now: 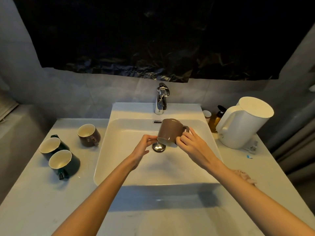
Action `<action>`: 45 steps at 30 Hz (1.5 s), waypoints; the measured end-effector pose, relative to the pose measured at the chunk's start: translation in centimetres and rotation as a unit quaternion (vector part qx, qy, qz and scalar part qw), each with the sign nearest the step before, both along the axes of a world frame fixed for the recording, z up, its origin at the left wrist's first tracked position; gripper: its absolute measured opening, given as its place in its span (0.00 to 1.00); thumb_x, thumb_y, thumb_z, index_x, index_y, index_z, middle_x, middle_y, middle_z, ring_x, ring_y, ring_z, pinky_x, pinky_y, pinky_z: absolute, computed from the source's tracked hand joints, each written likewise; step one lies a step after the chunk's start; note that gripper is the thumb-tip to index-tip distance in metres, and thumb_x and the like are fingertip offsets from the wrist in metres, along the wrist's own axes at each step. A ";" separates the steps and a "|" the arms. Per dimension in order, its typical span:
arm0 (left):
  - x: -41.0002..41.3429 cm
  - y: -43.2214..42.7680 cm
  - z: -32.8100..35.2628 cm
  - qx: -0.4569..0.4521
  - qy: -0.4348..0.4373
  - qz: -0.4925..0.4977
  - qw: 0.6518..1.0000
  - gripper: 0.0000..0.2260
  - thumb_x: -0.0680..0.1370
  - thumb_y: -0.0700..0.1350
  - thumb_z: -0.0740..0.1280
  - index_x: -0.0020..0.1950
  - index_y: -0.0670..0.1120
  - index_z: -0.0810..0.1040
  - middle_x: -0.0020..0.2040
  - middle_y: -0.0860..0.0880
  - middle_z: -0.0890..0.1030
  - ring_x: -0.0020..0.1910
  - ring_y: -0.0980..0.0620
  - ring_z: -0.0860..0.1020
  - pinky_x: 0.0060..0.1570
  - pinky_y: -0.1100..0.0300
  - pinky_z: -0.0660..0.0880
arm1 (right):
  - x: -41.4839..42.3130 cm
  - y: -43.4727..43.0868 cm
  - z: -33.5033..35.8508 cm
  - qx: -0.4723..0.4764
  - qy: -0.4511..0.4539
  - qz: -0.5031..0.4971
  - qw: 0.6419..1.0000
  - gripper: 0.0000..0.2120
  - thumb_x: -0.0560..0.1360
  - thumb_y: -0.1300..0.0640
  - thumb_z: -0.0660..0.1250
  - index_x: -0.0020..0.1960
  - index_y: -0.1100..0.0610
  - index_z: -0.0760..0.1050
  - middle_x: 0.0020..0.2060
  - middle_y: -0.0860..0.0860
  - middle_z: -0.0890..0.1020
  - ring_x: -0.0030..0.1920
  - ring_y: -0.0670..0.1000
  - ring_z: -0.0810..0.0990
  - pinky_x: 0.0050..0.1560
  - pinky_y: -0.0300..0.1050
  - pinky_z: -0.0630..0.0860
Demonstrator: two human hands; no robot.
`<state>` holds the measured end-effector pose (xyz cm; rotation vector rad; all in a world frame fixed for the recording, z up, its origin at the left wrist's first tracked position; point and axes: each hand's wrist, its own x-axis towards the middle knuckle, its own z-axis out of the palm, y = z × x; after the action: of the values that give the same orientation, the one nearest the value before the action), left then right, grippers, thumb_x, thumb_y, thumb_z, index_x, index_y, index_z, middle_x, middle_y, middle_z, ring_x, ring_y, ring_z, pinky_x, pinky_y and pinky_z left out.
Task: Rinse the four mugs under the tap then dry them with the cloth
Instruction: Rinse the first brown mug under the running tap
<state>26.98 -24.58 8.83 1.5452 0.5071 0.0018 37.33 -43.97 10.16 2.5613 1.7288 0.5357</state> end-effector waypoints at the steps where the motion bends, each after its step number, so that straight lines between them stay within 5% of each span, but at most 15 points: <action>1: 0.0 0.0 -0.1 0.000 -0.002 -0.002 1.000 0.19 0.83 0.50 0.47 0.64 0.45 0.72 0.66 0.50 0.74 0.69 0.52 0.68 0.69 0.46 0.60 | 0.1 0.0 0.0 -0.010 -0.016 0.004 1.000 0.23 0.56 0.65 0.82 0.50 0.59 0.81 0.46 0.57 0.83 0.45 0.57 0.82 0.58 0.58 0.75; 6: 0.1 0.2 -0.5 -0.012 -0.015 -0.004 1.000 0.15 0.83 0.50 0.47 0.59 0.51 0.72 0.67 0.49 0.73 0.69 0.51 0.67 0.70 0.47 0.59 | 0.6 0.2 0.1 -0.032 -0.078 0.015 0.996 0.24 0.57 0.63 0.82 0.51 0.59 0.80 0.48 0.57 0.83 0.49 0.58 0.83 0.62 0.59 0.66; 12: 0.5 1.0 -0.3 -0.015 -0.038 -0.020 0.999 0.14 0.83 0.49 0.49 0.59 0.52 0.72 0.67 0.50 0.73 0.69 0.53 0.67 0.70 0.48 0.59 | 1.1 0.9 0.4 -0.026 -0.078 0.011 0.997 0.24 0.56 0.64 0.82 0.51 0.59 0.81 0.47 0.58 0.83 0.49 0.58 0.83 0.61 0.58 0.68; 15: 0.6 1.3 -0.1 0.011 -0.048 -0.031 0.998 0.15 0.84 0.50 0.48 0.63 0.53 0.71 0.69 0.50 0.71 0.70 0.53 0.66 0.70 0.48 0.59 | 1.1 1.2 0.3 -0.004 -0.041 -0.009 0.999 0.24 0.57 0.65 0.82 0.51 0.59 0.81 0.48 0.56 0.83 0.48 0.56 0.83 0.58 0.55 0.75; 18: 1.1 2.0 -0.1 0.028 -0.043 -0.050 0.997 0.17 0.84 0.52 0.48 0.70 0.55 0.67 0.71 0.52 0.69 0.71 0.53 0.64 0.70 0.47 0.59 | 0.8 1.7 0.4 0.050 0.092 -0.079 0.991 0.16 0.69 0.62 0.76 0.55 0.55 0.79 0.52 0.53 0.82 0.50 0.53 0.80 0.51 0.43 0.78; 21: 1.7 2.8 0.0 0.038 -0.030 -0.074 0.996 0.20 0.82 0.46 0.56 0.74 0.56 0.61 0.72 0.54 0.68 0.71 0.51 0.64 0.68 0.51 0.61 | 1.2 2.1 0.6 0.119 0.257 -0.139 0.949 0.07 0.80 0.55 0.63 0.57 0.52 0.75 0.53 0.48 0.79 0.51 0.47 0.74 0.49 0.38 0.73; 25: 2.2 3.2 -0.2 0.103 -0.021 -0.105 0.989 0.34 0.76 0.44 0.69 0.76 0.56 0.55 0.74 0.54 0.64 0.73 0.52 0.61 0.70 0.47 0.61 | 1.5 3.0 0.4 0.189 0.450 -0.190 0.852 0.04 0.81 0.55 0.60 0.54 0.51 0.73 0.48 0.46 0.77 0.47 0.44 0.76 0.50 0.34 0.71; 28: 3.2 3.1 -0.9 0.132 -0.036 -0.104 0.985 0.42 0.70 0.47 0.76 0.75 0.57 0.54 0.74 0.55 0.63 0.72 0.53 0.62 0.69 0.51 0.63 | 2.1 3.5 -0.3 0.207 0.517 -0.210 0.803 0.06 0.82 0.55 0.59 0.53 0.53 0.73 0.48 0.45 0.77 0.48 0.46 0.77 0.43 0.30 0.74; 31: 4.5 2.6 -1.5 0.131 -0.074 -0.076 0.986 0.40 0.65 0.47 0.79 0.69 0.60 0.60 0.65 0.59 0.68 0.65 0.57 0.66 0.59 0.67 0.67 | 2.8 4.0 -0.5 0.210 0.562 -0.204 0.773 0.07 0.82 0.54 0.59 0.53 0.54 0.74 0.49 0.46 0.78 0.51 0.50 0.78 0.49 0.37 0.79; 34: 6.0 2.6 -1.9 0.102 -0.091 -0.052 0.989 0.39 0.62 0.47 0.81 0.66 0.58 0.63 0.59 0.61 0.72 0.62 0.54 0.71 0.52 0.70 0.72 | 3.2 4.6 -0.4 0.207 0.585 -0.193 0.760 0.08 0.82 0.53 0.59 0.55 0.55 0.74 0.51 0.48 0.79 0.52 0.51 0.79 0.52 0.42 0.79; 37: 7.0 3.1 -2.4 0.103 -0.102 -0.036 0.989 0.39 0.61 0.48 0.82 0.66 0.56 0.66 0.59 0.58 0.74 0.61 0.54 0.74 0.53 0.66 0.74 | 3.9 4.9 0.1 0.182 0.568 -0.181 0.782 0.08 0.81 0.51 0.59 0.55 0.52 0.75 0.52 0.47 0.79 0.54 0.51 0.78 0.56 0.44 0.79; 40: 7.6 3.7 -2.5 0.117 -0.107 -0.017 0.987 0.38 0.59 0.49 0.82 0.64 0.58 0.67 0.58 0.60 0.75 0.59 0.56 0.74 0.49 0.69 0.74 | 5.5 5.2 1.7 0.085 0.436 -0.199 0.873 0.13 0.78 0.41 0.60 0.59 0.45 0.74 0.58 0.43 0.77 0.56 0.45 0.75 0.56 0.41 0.76; 45: 8.6 4.5 -2.7 0.148 -0.089 -0.008 0.985 0.39 0.59 0.50 0.82 0.65 0.57 0.67 0.58 0.59 0.75 0.59 0.54 0.74 0.48 0.70 0.73 | 8.2 9.1 5.4 0.215 0.195 -0.151 0.945 0.25 0.78 0.41 0.61 0.72 0.47 0.65 0.71 0.46 0.68 0.69 0.48 0.68 0.61 0.44 0.72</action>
<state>35.61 -20.04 6.09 1.8197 0.3642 0.2102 45.50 -34.86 15.57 3.3612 1.3672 0.4560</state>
